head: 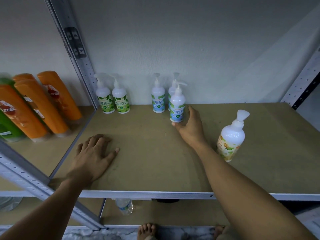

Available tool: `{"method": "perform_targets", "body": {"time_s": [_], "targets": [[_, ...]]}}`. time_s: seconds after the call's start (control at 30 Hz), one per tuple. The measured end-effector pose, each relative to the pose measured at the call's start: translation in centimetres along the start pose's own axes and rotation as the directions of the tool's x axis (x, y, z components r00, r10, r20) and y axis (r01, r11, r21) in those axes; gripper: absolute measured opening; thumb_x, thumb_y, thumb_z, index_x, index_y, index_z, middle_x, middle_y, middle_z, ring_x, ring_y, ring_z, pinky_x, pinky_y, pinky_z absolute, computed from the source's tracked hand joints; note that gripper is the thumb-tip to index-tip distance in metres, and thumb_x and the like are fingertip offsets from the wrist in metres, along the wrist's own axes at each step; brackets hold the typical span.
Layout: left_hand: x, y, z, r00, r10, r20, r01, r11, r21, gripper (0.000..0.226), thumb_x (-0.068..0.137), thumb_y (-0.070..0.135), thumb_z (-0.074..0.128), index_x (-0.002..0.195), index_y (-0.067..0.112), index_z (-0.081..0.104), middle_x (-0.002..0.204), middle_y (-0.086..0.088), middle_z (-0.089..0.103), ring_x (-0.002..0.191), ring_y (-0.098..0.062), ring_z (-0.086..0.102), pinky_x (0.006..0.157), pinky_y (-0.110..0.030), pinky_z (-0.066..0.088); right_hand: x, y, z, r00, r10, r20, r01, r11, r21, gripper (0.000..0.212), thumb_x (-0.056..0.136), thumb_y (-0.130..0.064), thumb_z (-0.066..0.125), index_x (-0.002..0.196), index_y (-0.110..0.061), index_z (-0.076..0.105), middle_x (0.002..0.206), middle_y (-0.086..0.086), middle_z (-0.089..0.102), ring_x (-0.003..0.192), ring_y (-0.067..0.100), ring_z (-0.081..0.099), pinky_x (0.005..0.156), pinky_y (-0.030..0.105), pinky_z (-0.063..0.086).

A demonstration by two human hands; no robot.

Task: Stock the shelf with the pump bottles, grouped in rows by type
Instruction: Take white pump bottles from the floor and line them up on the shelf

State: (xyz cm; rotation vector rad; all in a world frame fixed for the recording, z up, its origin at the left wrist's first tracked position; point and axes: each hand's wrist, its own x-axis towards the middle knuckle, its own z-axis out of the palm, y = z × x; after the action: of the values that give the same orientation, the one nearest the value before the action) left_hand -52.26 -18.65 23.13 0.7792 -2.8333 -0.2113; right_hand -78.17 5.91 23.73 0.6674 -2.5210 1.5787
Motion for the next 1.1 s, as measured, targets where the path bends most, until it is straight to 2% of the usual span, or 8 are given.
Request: {"method": "perform_targets", "body": {"time_s": [0.07, 0.17, 0.3, 0.47, 0.57, 0.67, 0.87, 1.1], "targets": [[-0.1, 0.0, 0.0, 1.000, 0.000, 0.003, 0.000, 1.000, 0.009, 0.074, 0.089, 0.083, 0.022, 0.145, 0.039, 0.038, 0.153, 0.005, 0.038, 0.143, -0.021, 0.033, 0.117, -0.047, 0.024, -3.0, -0.2, -1.1, 0.998, -0.065, 0.027, 0.066, 0.995, -0.071, 0.085, 0.081, -0.032, 0.082, 0.151, -0.012, 0.035, 0.151, 0.006, 0.037, 0.138, 0.016, 0.038, 0.105, 0.014, 0.027], [-0.1, 0.2, -0.2, 0.999, -0.017, 0.028, 0.017, 1.000, 0.009, 0.081, 0.088, 0.083, 0.020, 0.154, 0.035, 0.030, 0.160, 0.002, 0.031, 0.148, -0.023, 0.026, 0.120, -0.047, 0.020, -7.9, -0.6, -3.5, 0.991, -0.070, 0.111, 0.079, 0.993, -0.085, 0.076, 0.081, -0.038, 0.081, 0.146, -0.020, 0.046, 0.149, 0.001, 0.043, 0.138, 0.014, 0.040, 0.115, 0.031, 0.034], [-0.3, 0.5, -0.6, 0.995, -0.024, 0.099, 0.025, 1.000, -0.003, 0.088, 0.081, 0.085, 0.008, 0.156, 0.042, 0.025, 0.167, 0.005, 0.017, 0.154, -0.018, 0.011, 0.122, -0.047, 0.010, -13.4, -1.1, -7.6, 0.986, -0.084, 0.144, 0.082, 0.996, 0.022, 0.042, 0.081, -0.024, 0.082, 0.121, -0.024, 0.069, 0.118, -0.010, 0.065, 0.111, 0.001, 0.060, 0.094, 0.025, 0.051], [-0.8, 1.1, -1.1, 0.987, -0.068, 0.145, 0.067, 0.998, 0.007, 0.077, 0.091, 0.080, 0.014, 0.157, 0.042, 0.020, 0.168, 0.007, 0.011, 0.155, -0.015, 0.005, 0.123, -0.049, 0.008, -15.4, 0.6, -12.7, 0.995, 0.068, -0.071, -0.065, 0.997, 0.047, 0.020, 0.081, -0.014, 0.082, 0.096, -0.021, 0.072, 0.088, -0.009, 0.072, 0.080, 0.001, 0.066, 0.075, 0.012, 0.050], [-1.5, 2.0, -1.0, 0.977, -0.143, 0.158, 0.144, 0.990, 0.004, 0.070, 0.096, 0.074, 0.017, 0.157, 0.041, 0.020, 0.168, 0.006, 0.010, 0.155, -0.020, 0.005, 0.121, -0.054, 0.009, -14.5, 1.6, -14.3, 0.977, 0.119, -0.178, -0.116, 0.993, 0.027, 0.023, 0.080, -0.010, 0.080, 0.096, -0.018, 0.066, 0.088, -0.008, 0.070, 0.077, 0.000, 0.064, 0.075, 0.014, 0.050], [-2.3, 4.2, -0.7, 0.953, -0.253, 0.169, 0.260, 0.966, -0.017, 0.062, 0.101, 0.063, 0.017, 0.157, 0.037, 0.022, 0.169, 0.003, 0.008, 0.155, -0.025, 0.002, 0.121, -0.059, 0.005, -13.6, 2.5, -14.7, 0.965, 0.152, -0.213, -0.153, 0.988, 0.012, 0.038, 0.076, -0.009, 0.081, 0.103, -0.019, 0.056, 0.102, 0.000, 0.066, 0.080, 0.006, 0.064, 0.077, 0.028, 0.052], [-5.1, 8.4, 0.1, 0.961, -0.246, 0.128, 0.249, 0.968, -0.005, 0.057, 0.103, 0.053, 0.019, 0.157, 0.036, 0.022, 0.169, 0.007, 0.006, 0.155, -0.019, 0.002, 0.122, -0.055, 0.004, -12.2, 2.7, -14.7, 0.981, 0.182, -0.067, -0.182, 0.983, 0.011, 0.062, 0.079, -0.009, 0.078, 0.134, -0.021, 0.051, 0.114, -0.002, 0.065, 0.097, 0.014, 0.065, 0.083, 0.027, 0.046], [-5.0, 11.4, 0.6, 0.970, -0.177, 0.165, 0.181, 0.983, -0.010, 0.063, 0.100, 0.062, 0.023, 0.157, 0.037, 0.022, 0.168, 0.012, 0.005, 0.155, -0.017, -0.001, 0.119, -0.060, -0.001, -11.1, 2.6, -14.4, 0.978, 0.207, 0.028, -0.208, 0.978, 0.027, 0.056, 0.082, -0.012, 0.076, 0.131, -0.025, 0.052, 0.110, -0.010, 0.066, 0.101, 0.013, 0.064, 0.080, 0.024, 0.044]]}}
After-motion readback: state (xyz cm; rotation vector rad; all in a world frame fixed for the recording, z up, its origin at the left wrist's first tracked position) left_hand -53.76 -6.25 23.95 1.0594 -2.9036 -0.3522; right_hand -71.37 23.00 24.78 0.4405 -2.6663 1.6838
